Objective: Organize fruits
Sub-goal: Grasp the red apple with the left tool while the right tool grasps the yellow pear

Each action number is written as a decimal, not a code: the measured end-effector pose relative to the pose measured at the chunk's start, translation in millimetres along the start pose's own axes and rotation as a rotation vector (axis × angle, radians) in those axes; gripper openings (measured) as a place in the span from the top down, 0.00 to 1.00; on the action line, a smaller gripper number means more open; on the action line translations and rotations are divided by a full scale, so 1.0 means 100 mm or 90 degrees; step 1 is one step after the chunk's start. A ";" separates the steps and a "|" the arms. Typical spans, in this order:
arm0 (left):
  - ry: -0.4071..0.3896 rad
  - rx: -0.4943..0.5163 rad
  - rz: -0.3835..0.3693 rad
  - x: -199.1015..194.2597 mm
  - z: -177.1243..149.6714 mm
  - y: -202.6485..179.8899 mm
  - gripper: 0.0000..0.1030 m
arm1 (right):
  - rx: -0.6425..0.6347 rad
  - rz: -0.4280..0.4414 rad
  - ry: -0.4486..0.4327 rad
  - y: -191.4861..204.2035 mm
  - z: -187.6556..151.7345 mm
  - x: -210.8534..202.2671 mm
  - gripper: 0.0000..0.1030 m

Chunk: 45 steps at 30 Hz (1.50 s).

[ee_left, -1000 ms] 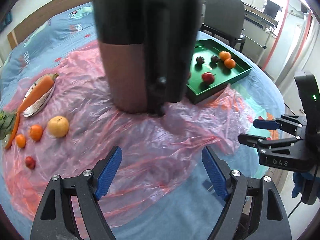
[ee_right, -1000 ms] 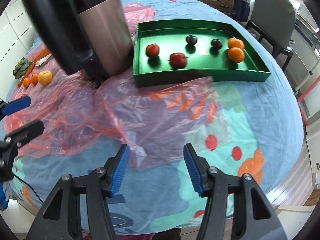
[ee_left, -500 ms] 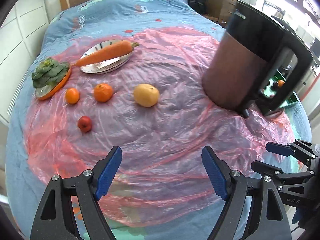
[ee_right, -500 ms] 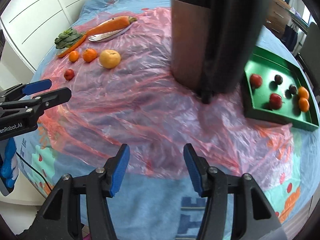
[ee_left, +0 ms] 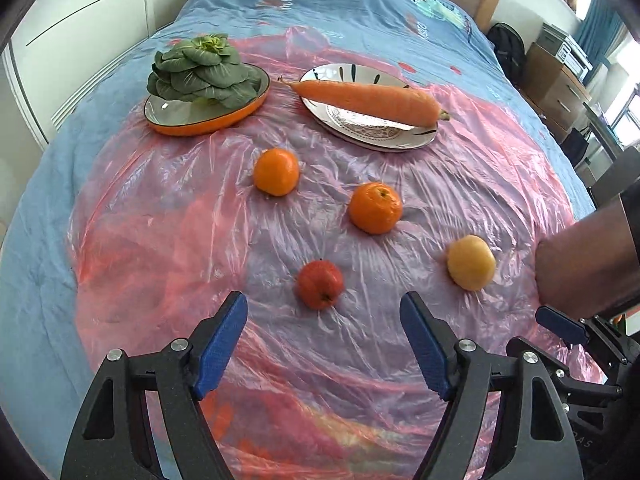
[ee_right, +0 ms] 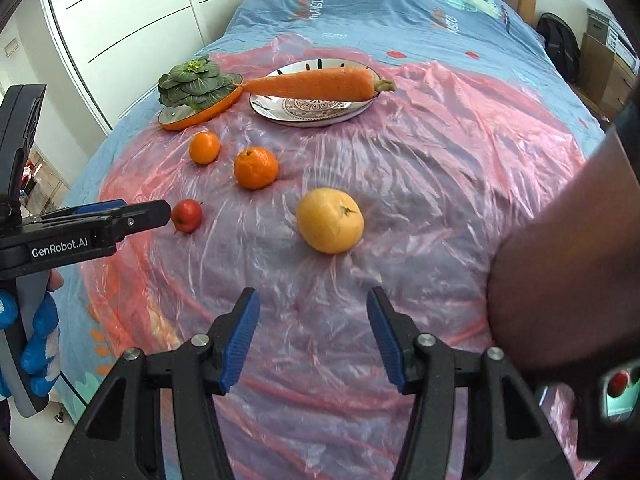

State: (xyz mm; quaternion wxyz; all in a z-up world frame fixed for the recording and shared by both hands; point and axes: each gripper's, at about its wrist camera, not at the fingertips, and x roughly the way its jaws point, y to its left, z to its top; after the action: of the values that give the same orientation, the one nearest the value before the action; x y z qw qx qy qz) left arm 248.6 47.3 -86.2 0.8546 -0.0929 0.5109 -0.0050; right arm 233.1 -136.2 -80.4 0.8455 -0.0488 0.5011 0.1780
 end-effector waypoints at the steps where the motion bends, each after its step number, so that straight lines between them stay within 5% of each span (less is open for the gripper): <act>1: 0.005 -0.002 -0.001 0.05 0.02 0.02 0.31 | -0.004 -0.001 0.000 0.01 0.05 0.06 0.29; 19: 0.049 0.015 0.021 0.61 0.09 0.07 0.49 | -0.001 -0.011 0.038 -0.16 0.49 0.76 0.29; 29: 0.039 0.031 0.033 0.66 0.05 0.03 0.51 | -0.064 -0.036 0.059 -0.03 0.47 0.90 0.29; 33: 0.034 0.033 0.038 0.63 0.01 0.07 0.61 | -0.086 -0.042 0.065 0.01 0.47 0.93 0.38; 37: 0.033 0.051 0.043 0.60 0.00 0.07 0.73 | -0.075 -0.034 0.068 -0.03 0.48 0.93 0.39; 45: 0.015 0.060 0.038 0.46 0.02 0.09 0.74 | -0.034 -0.004 0.045 -0.13 0.51 0.77 0.40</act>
State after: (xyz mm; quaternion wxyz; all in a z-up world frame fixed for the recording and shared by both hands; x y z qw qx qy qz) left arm 271.9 51.5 -127.0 0.8516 -0.0375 0.5228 -0.0045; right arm 313.3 -115.6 -123.5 0.8261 -0.0790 0.5258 0.1867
